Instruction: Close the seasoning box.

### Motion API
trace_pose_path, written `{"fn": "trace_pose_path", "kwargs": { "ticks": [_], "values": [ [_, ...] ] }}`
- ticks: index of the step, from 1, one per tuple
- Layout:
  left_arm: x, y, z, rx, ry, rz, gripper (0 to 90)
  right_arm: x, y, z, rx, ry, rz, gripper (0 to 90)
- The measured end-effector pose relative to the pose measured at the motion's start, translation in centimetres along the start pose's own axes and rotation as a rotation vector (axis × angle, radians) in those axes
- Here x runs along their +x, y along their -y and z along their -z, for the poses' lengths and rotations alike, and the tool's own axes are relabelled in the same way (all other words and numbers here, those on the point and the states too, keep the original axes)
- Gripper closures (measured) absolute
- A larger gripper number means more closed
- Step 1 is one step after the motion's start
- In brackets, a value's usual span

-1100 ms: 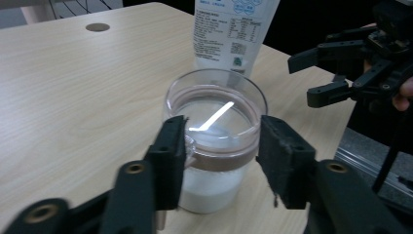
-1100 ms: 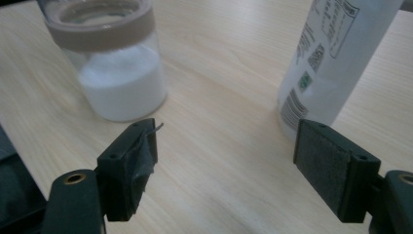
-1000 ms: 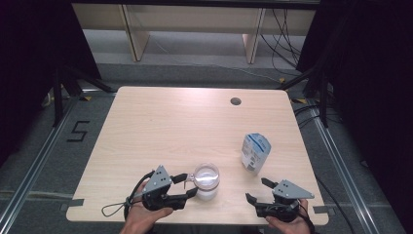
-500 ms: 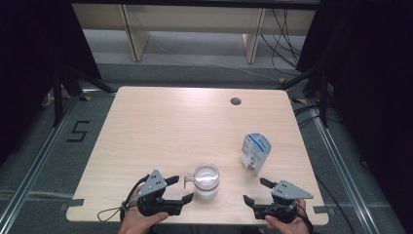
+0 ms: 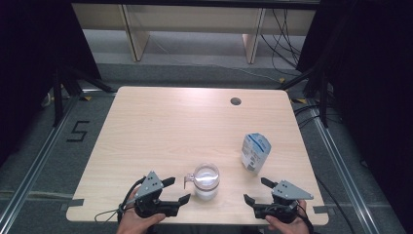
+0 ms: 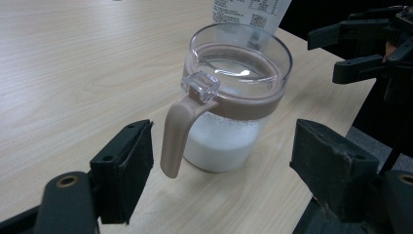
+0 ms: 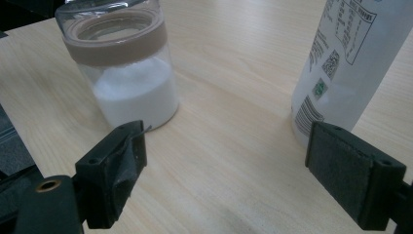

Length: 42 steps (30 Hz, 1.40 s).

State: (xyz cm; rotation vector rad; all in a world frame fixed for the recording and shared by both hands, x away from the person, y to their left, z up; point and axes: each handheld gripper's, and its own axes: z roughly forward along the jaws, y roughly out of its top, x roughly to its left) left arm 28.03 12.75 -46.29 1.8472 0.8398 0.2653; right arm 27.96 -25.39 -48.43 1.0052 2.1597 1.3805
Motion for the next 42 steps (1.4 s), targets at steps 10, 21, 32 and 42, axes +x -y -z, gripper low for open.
{"fn": "trace_pose_path", "kwargs": {
  "ticks": [10,21,32,42],
  "values": [
    [0.1,0.6,0.2,0.005,-0.019,0.027,23.1,0.2,0.0,0.3,0.03,-0.004,-0.018,15.9],
    [0.1,1.6,0.6,0.019,-0.021,0.035,23.1,0.4,0.0,0.2,0.024,-0.029,-0.011,15.9],
    [-0.3,2.6,0.8,0.03,0.009,0.016,20.6,1.1,0.2,0.6,0.032,-0.017,0.002,15.9],
    [-1.3,3.3,0.8,0.049,0.033,-0.046,15.3,1.6,0.7,1.0,0.052,-0.024,0.001,15.9]
  ]
}}
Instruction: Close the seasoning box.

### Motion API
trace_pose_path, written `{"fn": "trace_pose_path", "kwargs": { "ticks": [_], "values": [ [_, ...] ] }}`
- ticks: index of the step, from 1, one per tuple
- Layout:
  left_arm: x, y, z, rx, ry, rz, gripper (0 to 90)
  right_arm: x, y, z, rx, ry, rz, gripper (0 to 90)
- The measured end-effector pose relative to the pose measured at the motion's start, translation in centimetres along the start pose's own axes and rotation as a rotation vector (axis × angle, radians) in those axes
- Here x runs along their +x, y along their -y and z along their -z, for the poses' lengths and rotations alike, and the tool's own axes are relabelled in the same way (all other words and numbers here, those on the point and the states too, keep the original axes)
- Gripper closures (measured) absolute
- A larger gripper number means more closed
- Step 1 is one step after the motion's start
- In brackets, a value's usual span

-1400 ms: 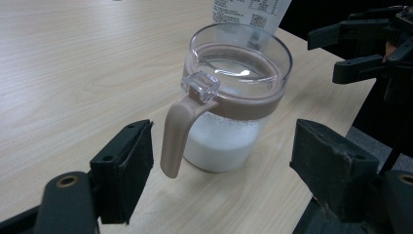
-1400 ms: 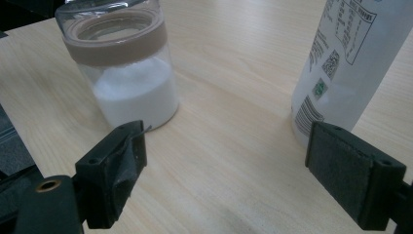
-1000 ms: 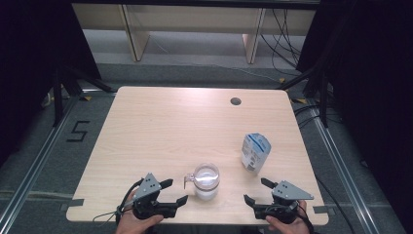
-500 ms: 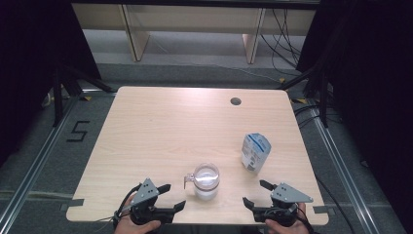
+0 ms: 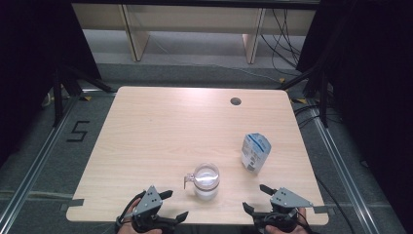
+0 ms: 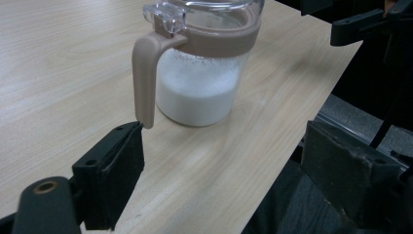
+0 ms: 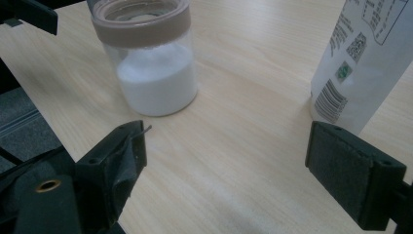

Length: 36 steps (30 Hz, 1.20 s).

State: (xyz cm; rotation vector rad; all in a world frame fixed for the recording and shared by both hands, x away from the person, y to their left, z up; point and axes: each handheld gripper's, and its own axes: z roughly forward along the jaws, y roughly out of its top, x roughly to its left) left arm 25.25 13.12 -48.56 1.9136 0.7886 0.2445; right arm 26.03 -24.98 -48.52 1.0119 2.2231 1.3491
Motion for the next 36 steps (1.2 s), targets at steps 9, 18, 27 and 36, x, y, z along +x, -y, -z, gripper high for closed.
{"fn": "trace_pose_path", "kwargs": {
  "ticks": [9,18,27,36],
  "values": [
    [-0.3,0.8,0.0,0.023,-0.022,-0.012,15.2,0.4,0.4,0.2,0.019,-0.024,-0.005,15.9],
    [-0.8,1.2,-0.2,0.021,-0.036,-0.01,15.3,0.9,0.8,0.3,0.046,-0.034,0.014,15.9],
    [-0.4,1.3,-0.2,0.009,-0.042,-0.019,15.3,1.1,1.0,0.3,0.058,-0.031,0.02,15.9],
    [-0.5,1.4,-0.5,0.012,-0.053,0.008,15.3,1.2,1.0,0.4,0.061,-0.01,0.006,15.9]
  ]
}}
